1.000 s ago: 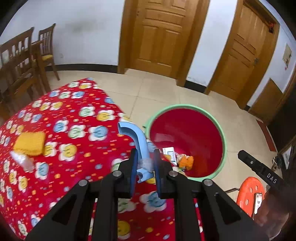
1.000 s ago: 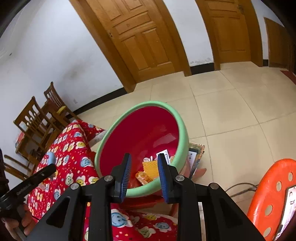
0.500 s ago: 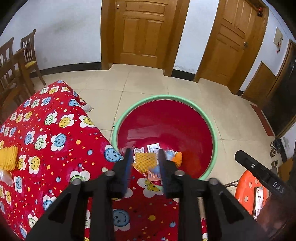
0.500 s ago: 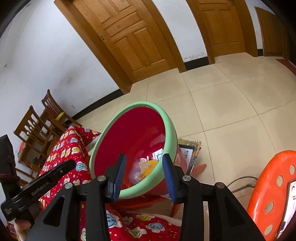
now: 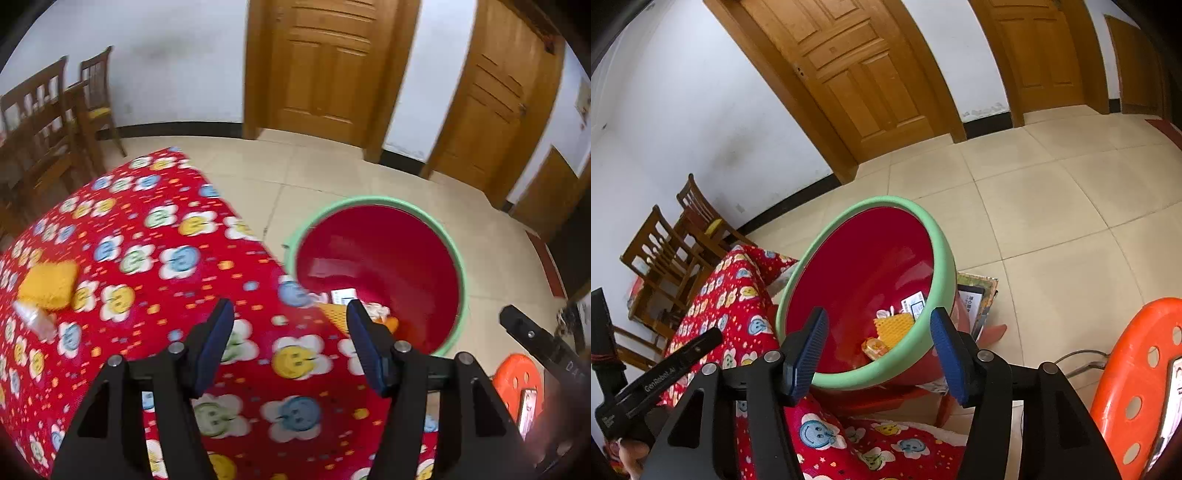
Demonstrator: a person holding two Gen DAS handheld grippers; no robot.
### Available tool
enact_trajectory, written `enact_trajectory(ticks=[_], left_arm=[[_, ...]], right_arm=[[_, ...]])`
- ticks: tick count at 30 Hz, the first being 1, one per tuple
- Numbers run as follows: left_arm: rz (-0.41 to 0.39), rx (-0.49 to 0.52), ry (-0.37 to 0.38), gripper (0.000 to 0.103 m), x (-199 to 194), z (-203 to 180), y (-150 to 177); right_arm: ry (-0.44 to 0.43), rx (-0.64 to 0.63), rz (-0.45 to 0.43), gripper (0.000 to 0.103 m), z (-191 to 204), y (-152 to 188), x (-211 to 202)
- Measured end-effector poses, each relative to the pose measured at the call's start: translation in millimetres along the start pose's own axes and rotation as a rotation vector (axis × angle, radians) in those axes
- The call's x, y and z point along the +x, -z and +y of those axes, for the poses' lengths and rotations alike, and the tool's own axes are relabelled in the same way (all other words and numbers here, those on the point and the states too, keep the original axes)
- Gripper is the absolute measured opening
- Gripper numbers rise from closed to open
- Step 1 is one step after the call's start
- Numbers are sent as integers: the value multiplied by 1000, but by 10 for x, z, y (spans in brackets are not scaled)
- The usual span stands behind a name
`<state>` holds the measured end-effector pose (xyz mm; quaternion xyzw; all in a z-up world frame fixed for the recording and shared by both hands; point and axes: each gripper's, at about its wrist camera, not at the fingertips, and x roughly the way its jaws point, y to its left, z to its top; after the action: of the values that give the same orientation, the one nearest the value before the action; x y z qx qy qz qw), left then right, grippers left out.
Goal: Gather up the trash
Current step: 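Move the left tool back over the table and grasp the white plastic bag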
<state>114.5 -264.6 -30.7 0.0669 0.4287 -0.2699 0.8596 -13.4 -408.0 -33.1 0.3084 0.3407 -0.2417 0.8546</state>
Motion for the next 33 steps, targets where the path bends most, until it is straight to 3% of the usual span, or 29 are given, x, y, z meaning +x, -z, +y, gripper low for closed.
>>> enact_trajectory(ticks=[16,21,24,28,33], left_arm=[[-30,-180,-204,64,-267,1174,110],[-21,-240,-285,69,-290,1544,173],[-16,-271,-326,74,-275,1711,205],[0,-286,-393,74,-198,1893,235],[32,-315,-423,74,-61,2099,275]], right_arm=[[-19,-46,20,59,225,67,16],[-19,-56,26,59,273,78,28],[-21,-64,30,59,301,84,33],[-21,-66,31,59,304,86,36],[-16,-62,33,59,305,84,33]])
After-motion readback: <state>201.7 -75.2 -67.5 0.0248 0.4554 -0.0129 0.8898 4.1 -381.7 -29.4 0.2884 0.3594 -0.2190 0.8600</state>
